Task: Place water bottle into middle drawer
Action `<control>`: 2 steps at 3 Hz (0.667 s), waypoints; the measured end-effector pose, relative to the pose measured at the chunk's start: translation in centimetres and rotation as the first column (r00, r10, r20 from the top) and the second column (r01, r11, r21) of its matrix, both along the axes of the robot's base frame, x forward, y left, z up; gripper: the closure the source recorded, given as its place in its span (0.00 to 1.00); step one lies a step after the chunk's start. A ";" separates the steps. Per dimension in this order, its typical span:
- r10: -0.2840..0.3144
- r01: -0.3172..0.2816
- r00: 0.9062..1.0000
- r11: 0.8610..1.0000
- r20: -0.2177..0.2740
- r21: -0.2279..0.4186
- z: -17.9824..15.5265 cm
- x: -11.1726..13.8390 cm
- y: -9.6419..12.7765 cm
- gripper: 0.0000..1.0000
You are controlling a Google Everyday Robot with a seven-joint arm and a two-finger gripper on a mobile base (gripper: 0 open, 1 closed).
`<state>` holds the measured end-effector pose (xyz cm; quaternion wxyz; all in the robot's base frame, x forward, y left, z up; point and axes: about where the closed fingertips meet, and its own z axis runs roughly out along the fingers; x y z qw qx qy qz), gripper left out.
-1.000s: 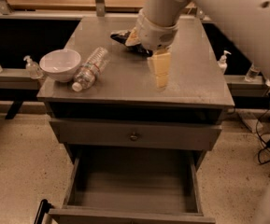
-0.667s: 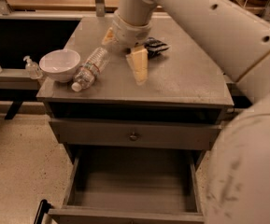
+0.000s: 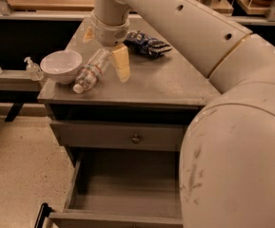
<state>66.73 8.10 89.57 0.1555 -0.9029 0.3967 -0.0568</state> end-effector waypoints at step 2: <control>0.271 -0.259 0.961 0.954 0.063 -0.154 -2.2 6.7 4.1 0.00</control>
Offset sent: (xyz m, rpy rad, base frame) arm 0.1081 0.0630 -0.0193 -0.2347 -0.1250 0.4326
